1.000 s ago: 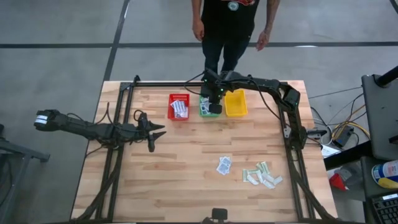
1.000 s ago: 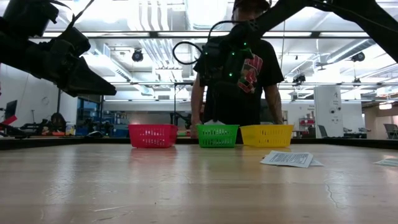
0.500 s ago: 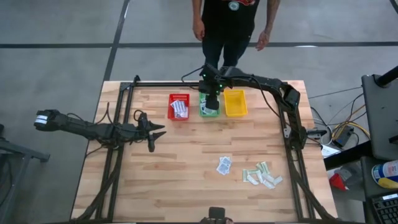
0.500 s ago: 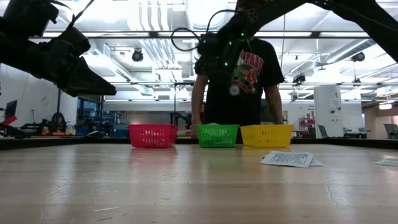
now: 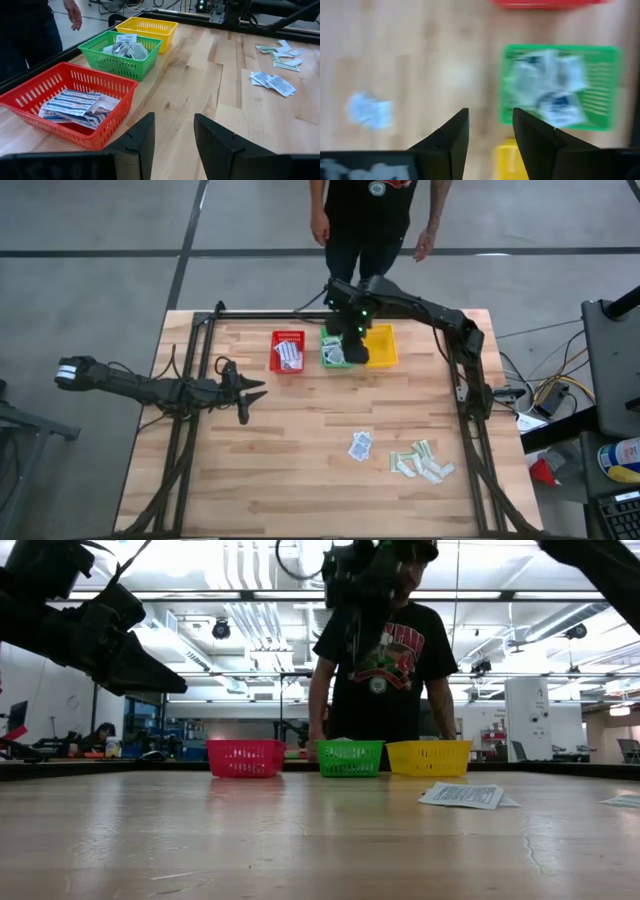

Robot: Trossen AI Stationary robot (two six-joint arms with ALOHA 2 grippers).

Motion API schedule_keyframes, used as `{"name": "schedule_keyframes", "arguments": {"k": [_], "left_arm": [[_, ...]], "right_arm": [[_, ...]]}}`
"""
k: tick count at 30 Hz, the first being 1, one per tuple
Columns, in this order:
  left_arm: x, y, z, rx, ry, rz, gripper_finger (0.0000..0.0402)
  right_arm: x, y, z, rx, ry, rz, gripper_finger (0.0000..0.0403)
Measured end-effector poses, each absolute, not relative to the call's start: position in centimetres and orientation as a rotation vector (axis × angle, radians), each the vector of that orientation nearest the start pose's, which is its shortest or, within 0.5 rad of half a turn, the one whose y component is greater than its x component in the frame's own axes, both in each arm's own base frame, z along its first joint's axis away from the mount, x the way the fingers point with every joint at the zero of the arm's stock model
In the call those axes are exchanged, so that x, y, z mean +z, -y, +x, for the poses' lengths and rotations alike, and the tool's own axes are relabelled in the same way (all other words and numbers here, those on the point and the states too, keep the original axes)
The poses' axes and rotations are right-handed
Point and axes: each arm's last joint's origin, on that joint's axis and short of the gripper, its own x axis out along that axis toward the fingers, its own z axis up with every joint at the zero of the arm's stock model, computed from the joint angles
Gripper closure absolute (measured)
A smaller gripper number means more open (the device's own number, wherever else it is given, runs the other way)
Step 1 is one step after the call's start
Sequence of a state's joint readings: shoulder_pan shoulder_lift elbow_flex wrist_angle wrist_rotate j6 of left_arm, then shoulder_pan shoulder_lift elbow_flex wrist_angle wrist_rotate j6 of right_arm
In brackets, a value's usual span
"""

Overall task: Pick & Place First Aid Supplies
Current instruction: Put the alcohol pad into the green basket

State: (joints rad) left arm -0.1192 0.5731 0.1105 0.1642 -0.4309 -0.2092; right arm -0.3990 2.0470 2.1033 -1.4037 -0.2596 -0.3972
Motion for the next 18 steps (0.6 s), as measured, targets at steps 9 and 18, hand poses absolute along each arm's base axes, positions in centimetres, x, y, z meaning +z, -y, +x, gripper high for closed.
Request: {"name": "schedule_keyframes", "arguments": {"k": [9,18], "left_arm": [[16.3,0.4,13.5,0.338,-0.256,-0.121,0.0268],[16.3,0.4,13.5,0.338,-0.255,-0.120,0.0268]], "right_arm": [[34.6,6.8,35.3,0.380,-1.223,0.056,0.0272],[33.7,1.5,33.4,0.416,-1.203,0.063,0.0283]]}}
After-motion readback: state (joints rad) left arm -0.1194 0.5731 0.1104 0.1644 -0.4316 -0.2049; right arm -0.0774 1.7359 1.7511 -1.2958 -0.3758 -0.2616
